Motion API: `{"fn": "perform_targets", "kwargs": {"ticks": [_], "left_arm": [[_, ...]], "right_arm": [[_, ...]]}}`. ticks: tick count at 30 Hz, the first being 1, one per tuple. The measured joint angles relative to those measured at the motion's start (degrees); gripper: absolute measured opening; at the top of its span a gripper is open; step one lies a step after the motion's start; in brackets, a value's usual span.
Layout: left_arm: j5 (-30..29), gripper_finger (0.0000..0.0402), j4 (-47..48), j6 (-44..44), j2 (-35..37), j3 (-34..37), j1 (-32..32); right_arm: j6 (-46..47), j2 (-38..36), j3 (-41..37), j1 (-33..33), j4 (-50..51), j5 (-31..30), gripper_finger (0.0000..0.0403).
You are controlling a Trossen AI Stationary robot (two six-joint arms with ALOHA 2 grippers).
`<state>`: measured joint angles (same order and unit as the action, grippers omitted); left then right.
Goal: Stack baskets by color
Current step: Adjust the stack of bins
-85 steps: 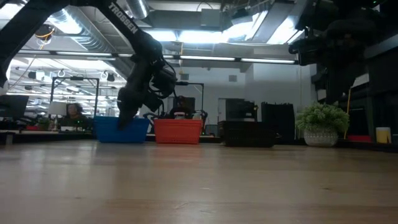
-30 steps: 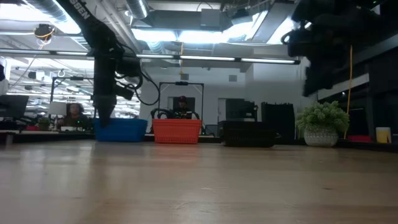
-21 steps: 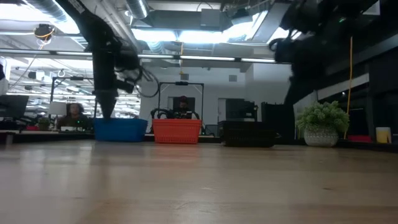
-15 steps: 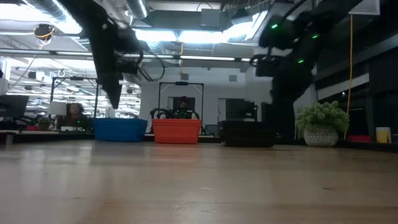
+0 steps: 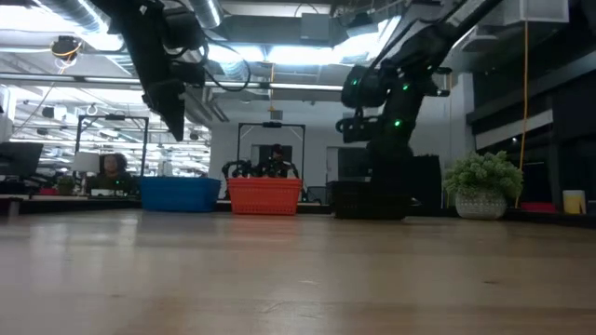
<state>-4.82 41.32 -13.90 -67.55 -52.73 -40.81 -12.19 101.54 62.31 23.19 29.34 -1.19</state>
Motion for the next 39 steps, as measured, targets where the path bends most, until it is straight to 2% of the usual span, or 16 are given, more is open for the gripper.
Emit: {"fn": "perform_targets", "kwargs": {"ticks": [9, 20, 27, 33, 39], "left_arm": [[0.02, 0.0000, 0.00, 0.28, 0.00, 0.00, 1.54], [0.00, 0.0000, 0.42, 0.33, 0.00, 0.00, 1.60], [-0.11, 0.0000, 0.28, 2.41, 0.10, 0.00, 3.81], [-0.11, 0.0000, 0.34, 3.98, 2.28, 0.02, 7.03], [-0.20, 0.0000, 0.10, 4.90, 3.13, 0.07, 8.98]], "right_arm": [[-3.87, 3.06, 5.06, 3.26, 0.00, -2.22, 0.0115], [-4.62, 3.03, 5.41, 7.03, 3.15, -4.83, 0.0115], [-0.74, 1.82, 6.01, 4.74, 4.21, 4.14, 0.0115], [-0.70, 0.55, 8.30, 2.09, 4.70, 0.20, 0.0115], [-3.37, 1.18, 6.39, 2.64, 1.21, -0.31, 0.0115]]}}
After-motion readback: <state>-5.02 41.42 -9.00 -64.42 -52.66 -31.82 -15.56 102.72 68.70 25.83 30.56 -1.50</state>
